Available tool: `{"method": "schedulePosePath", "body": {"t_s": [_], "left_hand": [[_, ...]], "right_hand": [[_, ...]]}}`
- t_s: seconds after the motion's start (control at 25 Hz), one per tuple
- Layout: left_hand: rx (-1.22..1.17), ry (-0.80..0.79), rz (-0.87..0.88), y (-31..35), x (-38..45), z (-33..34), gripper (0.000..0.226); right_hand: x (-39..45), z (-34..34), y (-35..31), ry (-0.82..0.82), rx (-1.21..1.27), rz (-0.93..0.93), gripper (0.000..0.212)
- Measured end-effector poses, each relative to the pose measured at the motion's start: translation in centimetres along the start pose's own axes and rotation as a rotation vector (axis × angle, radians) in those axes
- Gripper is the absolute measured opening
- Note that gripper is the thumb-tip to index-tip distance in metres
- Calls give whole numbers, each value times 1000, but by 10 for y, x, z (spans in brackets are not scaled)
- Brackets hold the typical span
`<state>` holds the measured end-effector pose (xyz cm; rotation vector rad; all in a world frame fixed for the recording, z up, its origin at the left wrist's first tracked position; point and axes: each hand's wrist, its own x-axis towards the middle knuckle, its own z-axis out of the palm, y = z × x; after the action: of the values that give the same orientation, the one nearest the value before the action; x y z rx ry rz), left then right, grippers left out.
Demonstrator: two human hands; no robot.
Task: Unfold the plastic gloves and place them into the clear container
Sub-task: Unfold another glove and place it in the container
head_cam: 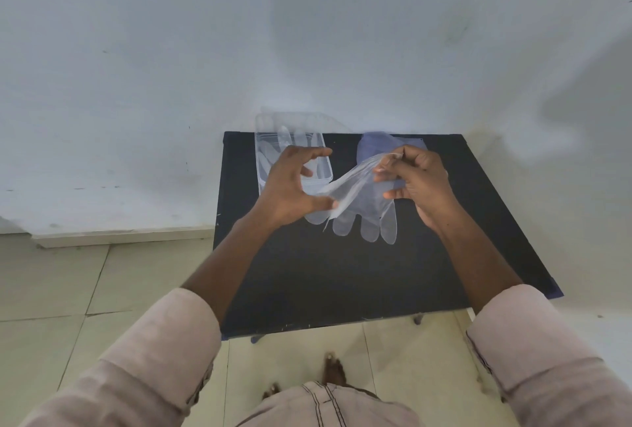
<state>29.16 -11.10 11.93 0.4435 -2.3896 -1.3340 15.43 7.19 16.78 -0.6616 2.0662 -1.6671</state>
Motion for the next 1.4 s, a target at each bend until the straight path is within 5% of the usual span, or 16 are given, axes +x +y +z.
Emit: {"method": "schedulePosePath", "body": {"t_s": [0.2, 0.4, 1.04, 1.4], "left_hand": [[-256, 21, -96, 6, -7, 6, 31], [-323, 12, -149, 0, 2, 11, 15], [-535, 207, -428, -10, 115, 15, 20], [-464, 330, -510, -53, 196, -42, 20]], "right_hand": [[0, 1, 0, 4, -4, 12, 10], [7, -5, 5, -6, -4, 26, 8], [147, -26, 40, -206, 144, 150, 10], [263, 45, 17, -236, 108, 161, 16]]}}
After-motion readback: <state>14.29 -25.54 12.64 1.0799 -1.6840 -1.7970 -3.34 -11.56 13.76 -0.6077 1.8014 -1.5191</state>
